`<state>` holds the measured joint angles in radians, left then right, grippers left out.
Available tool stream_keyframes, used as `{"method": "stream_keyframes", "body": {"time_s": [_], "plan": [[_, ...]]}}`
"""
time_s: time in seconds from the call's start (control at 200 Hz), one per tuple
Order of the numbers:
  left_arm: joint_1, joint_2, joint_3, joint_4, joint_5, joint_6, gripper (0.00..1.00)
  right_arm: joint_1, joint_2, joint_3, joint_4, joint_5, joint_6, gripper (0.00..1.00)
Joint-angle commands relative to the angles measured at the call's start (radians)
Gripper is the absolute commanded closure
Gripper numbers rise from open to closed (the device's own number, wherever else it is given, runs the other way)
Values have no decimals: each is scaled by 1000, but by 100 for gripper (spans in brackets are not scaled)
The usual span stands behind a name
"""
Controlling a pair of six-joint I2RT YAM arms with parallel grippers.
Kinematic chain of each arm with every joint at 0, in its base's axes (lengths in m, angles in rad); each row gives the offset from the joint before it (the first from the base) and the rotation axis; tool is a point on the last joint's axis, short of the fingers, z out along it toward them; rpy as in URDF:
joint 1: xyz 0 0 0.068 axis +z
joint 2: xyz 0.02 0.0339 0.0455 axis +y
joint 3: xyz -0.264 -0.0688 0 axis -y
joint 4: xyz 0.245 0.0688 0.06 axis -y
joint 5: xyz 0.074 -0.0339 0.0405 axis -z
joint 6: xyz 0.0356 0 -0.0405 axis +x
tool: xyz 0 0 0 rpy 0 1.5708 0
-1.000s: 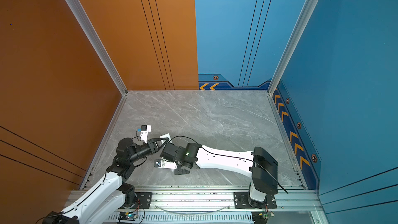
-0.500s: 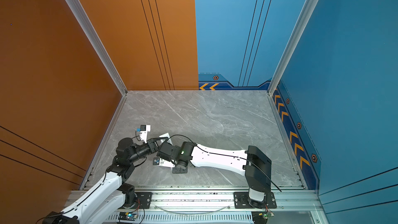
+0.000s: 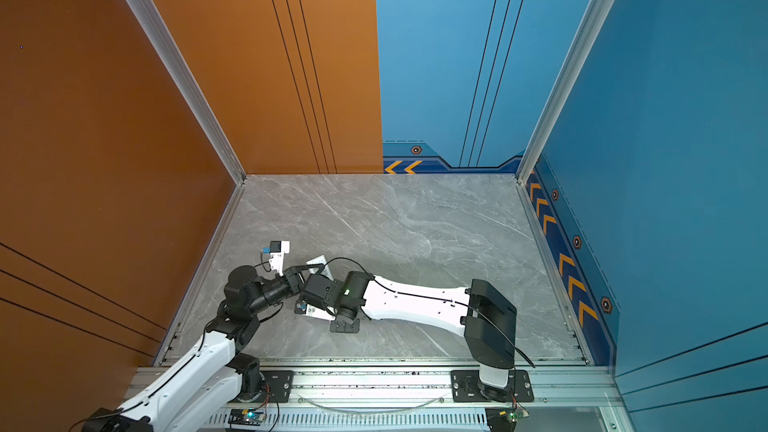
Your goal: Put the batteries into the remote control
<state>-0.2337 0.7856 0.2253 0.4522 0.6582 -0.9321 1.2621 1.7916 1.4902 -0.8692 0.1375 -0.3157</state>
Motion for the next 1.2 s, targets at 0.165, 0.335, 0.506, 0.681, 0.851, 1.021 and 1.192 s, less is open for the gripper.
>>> {"method": "stream_keyframes", "body": {"time_s": [0.165,0.335,0.506,0.681,0.851,1.021,1.192], "plan": [[-9,-26,31,48,112,-88,100,-19,43,48,56,95,47,100],[-9,-36,27,48,112,-88,100,-17,49,66,47,118,54,100],[-10,-41,26,48,111,-90,100,-16,64,90,38,142,71,100],[-10,-43,26,48,110,-90,100,-18,88,114,20,159,90,100],[-9,-43,22,48,106,-90,100,-17,104,130,9,168,103,100],[-4,-41,22,48,106,-91,100,-15,124,151,-2,188,115,100],[-1,-38,22,48,107,-90,100,-7,144,159,-8,200,112,100]]}}
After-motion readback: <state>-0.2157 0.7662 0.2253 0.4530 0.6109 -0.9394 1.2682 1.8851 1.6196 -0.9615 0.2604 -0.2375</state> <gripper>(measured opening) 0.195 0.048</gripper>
